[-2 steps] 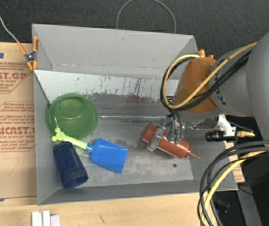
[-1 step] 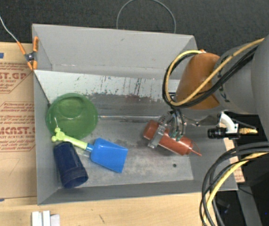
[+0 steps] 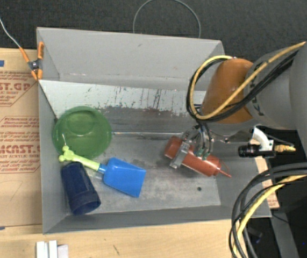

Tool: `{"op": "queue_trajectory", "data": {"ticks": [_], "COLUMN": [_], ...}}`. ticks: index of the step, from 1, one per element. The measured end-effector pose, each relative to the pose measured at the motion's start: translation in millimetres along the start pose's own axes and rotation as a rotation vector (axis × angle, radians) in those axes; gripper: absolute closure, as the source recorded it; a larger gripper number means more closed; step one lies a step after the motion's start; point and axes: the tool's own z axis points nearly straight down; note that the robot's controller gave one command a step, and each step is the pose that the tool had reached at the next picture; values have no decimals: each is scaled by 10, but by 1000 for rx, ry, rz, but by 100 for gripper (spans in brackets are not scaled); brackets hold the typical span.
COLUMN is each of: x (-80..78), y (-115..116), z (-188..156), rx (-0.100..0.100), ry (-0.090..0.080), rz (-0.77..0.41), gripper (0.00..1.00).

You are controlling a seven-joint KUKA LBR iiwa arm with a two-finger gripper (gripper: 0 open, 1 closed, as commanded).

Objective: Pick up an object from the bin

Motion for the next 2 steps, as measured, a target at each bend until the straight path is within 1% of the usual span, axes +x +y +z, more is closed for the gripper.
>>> {"op": "queue_trajectory", "data": {"ticks": [1,2], "x": [13,11], "y": [-6,-3], "z": [-91,-337], "rx": [3,1], "ry": [5,2], "rz": [0,0], "gripper": [100,100]}}
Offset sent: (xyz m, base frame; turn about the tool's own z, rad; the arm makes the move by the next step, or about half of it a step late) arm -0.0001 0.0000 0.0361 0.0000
